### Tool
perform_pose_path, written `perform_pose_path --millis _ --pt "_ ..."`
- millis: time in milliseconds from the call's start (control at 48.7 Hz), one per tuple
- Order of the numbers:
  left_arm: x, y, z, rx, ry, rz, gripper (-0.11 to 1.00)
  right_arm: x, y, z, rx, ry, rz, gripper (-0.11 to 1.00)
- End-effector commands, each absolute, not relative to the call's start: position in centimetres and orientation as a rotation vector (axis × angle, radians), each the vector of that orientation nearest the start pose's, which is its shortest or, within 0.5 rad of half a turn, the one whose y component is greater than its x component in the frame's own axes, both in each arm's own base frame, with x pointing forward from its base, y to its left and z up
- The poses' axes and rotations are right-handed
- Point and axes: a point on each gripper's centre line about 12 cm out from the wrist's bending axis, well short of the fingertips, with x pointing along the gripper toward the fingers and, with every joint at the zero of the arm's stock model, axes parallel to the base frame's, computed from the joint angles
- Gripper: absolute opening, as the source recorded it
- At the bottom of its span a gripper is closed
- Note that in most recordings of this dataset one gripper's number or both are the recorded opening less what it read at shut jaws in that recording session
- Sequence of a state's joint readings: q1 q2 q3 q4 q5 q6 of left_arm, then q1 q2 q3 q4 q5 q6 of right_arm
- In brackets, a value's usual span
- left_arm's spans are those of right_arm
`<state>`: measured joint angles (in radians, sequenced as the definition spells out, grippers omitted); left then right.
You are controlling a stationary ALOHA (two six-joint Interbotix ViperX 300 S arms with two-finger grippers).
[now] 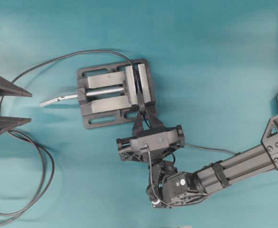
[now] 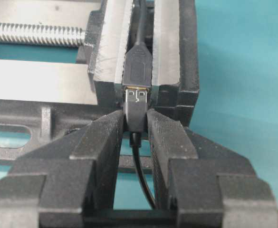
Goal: Insert the USB cable into the fixed female connector.
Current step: 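Push the USB plug into the blue port with the right gripper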
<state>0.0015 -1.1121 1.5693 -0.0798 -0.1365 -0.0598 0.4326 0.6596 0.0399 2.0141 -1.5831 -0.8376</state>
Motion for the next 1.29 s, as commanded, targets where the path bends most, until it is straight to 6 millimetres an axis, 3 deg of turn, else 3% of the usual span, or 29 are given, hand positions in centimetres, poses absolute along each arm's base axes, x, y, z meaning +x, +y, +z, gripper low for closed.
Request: perform_pose_path --millis 0,1272 --pt "14.1 0.2 14.8 -0.142 0.304 0.035 0.99 43.8 7.6 12.4 0.281 0.236 -1.425 0.21" --pt "14.1 0.2 14.8 -0.142 0.304 0.035 0.99 44.5 2.9 11.4 0.285 0.239 -1.498 0.21"
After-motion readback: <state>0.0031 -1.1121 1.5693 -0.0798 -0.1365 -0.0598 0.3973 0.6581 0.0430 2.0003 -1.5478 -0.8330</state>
